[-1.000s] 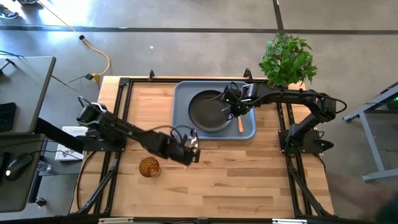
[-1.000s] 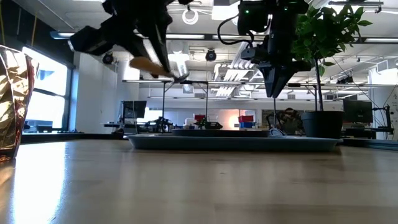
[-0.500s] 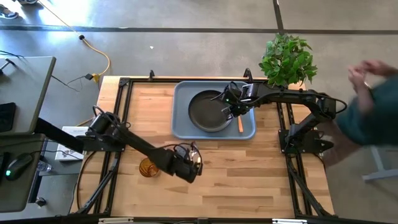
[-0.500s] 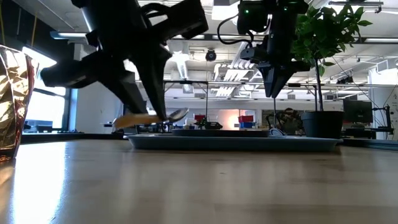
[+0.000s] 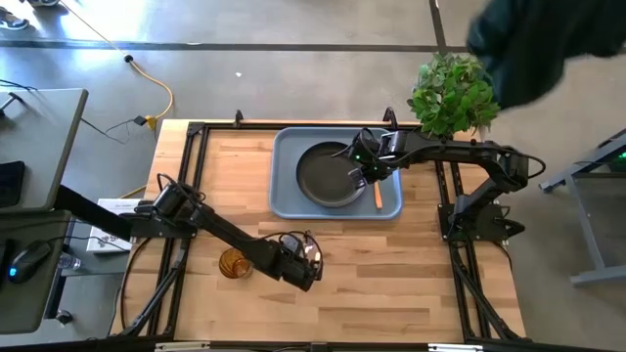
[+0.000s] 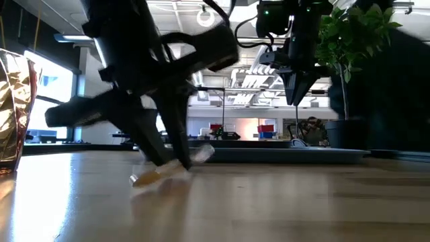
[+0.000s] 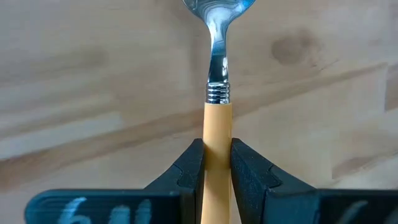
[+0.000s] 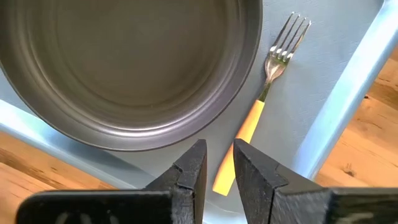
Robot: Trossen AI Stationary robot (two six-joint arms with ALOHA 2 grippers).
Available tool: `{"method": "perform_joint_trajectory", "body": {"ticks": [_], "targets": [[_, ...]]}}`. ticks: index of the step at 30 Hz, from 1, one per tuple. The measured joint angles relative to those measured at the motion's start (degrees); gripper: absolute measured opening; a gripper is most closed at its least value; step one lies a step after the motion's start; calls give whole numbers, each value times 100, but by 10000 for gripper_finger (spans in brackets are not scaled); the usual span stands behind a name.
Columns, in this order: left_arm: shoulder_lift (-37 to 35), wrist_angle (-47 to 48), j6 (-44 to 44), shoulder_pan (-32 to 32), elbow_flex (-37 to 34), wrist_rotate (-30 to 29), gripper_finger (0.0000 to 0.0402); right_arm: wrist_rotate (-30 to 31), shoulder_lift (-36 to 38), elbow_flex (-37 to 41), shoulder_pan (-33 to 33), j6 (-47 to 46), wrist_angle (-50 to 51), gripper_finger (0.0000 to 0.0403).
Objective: Pick and place plate/cup/fork/spoon on tray
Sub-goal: Put the orange spoon on the blue tray
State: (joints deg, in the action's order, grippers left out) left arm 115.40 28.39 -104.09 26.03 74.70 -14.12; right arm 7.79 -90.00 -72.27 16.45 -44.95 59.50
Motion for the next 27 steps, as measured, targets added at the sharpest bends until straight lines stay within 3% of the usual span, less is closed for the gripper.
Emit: {"method": "perform_joint_trajectory", "body": {"ticks": [11, 27], "targets": [[110, -42, -33, 14, 20, 111, 51, 68, 1, 0, -1, 2, 58, 71], [80, -296, 328, -73, -2, 233, 118, 59, 0, 1, 0, 44, 40, 71]]}}
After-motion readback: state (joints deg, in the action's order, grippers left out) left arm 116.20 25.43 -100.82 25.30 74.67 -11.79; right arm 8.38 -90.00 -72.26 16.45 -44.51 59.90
